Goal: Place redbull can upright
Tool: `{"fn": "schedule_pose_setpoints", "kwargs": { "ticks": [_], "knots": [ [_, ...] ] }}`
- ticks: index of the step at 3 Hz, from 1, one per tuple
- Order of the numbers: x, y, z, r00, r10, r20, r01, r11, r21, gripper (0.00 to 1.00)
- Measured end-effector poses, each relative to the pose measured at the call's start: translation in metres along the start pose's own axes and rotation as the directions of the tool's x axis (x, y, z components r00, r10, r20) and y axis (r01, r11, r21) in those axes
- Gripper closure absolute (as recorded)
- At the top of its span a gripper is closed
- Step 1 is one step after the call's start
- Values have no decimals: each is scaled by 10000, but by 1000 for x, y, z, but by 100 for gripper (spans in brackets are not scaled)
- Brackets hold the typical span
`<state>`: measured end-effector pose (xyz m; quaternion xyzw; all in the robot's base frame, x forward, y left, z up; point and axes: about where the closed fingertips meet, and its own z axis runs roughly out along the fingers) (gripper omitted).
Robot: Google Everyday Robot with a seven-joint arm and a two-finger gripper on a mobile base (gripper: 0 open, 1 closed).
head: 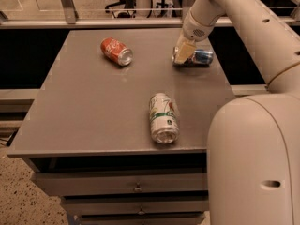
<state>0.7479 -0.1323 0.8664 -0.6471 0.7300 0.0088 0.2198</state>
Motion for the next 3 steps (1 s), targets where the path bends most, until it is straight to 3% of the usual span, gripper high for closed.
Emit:
{"fn": "schedule_pose_setpoints", "kwargs": {
  "ticks": [1,2,3],
  "knots": [
    [-16,7,-33,9954,-135,948,122,9998,139,100],
    [-41,17,-71,9613,-128,2753,46,9995,307,100],
    [-62,27,-95,8743,235,4848,-343,9993,135,100]
  ]
}}
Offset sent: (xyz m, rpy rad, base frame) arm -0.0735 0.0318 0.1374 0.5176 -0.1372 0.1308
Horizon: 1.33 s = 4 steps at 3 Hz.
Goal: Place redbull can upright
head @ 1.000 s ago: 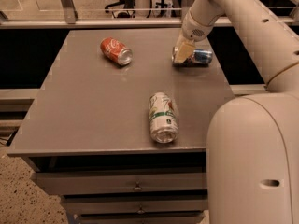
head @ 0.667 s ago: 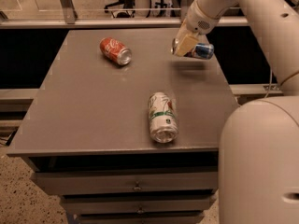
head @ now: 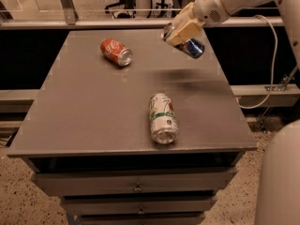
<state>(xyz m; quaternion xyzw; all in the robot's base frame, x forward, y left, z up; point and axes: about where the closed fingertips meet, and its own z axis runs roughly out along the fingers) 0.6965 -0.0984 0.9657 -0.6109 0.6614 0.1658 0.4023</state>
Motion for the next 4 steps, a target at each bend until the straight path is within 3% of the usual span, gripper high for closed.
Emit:
{"fn": "schedule_pose_setpoints", "kwargs": {
  "ticks": [1,2,3,4],
  "knots": [
    [-22,12,-8,9711,584,2314,-556,9983,-188,100],
    [-32,22,-10,8965,1174,4272,-1081,9931,-462,100],
    [-29,32,-5,8021,1722,5718,-1527,9848,-824,100],
    [-17,42,3,6918,2390,6814,-2067,9697,-1303,100]
  ]
}}
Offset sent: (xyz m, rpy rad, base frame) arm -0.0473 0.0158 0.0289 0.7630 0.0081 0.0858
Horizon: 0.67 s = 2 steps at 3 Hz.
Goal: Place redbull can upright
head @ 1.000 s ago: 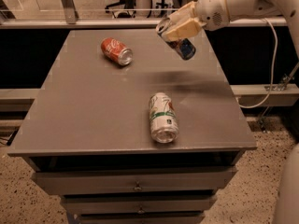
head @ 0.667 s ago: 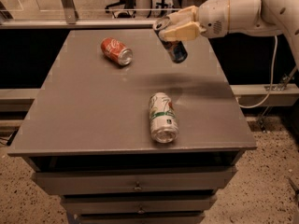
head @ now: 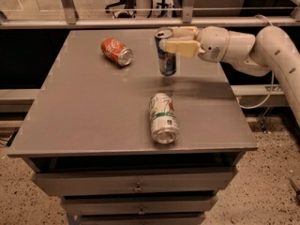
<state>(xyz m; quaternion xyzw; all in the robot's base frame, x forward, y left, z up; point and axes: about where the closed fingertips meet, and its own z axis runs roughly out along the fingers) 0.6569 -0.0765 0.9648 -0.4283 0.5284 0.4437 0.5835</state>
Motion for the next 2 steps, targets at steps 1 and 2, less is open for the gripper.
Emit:
{"fn": "schedule_pose_setpoints", "kwargs": {
  "ticks": [1,2],
  "knots": [
    [11,2,-2,9965,468,691,-467,9989,-40,100],
    [20,2,-2,9931,810,853,-787,9965,-299,85]
  ]
}}
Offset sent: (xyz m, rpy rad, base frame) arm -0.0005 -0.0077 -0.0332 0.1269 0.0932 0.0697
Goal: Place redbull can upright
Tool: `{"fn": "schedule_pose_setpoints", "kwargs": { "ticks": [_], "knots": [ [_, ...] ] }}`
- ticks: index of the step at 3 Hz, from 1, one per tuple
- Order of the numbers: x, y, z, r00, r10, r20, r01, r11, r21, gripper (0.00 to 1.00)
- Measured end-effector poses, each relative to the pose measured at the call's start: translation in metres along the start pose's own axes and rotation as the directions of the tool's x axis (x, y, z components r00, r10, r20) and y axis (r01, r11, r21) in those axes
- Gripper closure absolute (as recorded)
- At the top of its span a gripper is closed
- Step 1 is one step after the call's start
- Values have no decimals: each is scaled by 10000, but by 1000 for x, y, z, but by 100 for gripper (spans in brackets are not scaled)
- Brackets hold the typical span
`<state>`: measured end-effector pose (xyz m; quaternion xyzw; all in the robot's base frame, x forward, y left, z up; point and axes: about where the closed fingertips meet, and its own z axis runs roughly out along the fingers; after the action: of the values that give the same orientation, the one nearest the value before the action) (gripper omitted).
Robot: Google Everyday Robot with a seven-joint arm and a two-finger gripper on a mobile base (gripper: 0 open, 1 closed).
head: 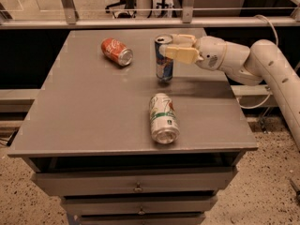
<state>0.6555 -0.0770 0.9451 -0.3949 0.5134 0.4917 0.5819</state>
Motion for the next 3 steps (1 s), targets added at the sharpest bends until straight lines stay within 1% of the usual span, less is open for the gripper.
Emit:
{"fn": "schedule_pose_setpoints", "kwargs": {
  "ticks": [1,2,3],
  "knots": [
    [9,1,-4,9997,231,17,-231,9996,-148,62],
    [16,3,-7,9995,317,-13,-317,9993,-214,38],
    [23,7,-16,9995,269,-173,-273,9993,-243,7]
  ]
}}
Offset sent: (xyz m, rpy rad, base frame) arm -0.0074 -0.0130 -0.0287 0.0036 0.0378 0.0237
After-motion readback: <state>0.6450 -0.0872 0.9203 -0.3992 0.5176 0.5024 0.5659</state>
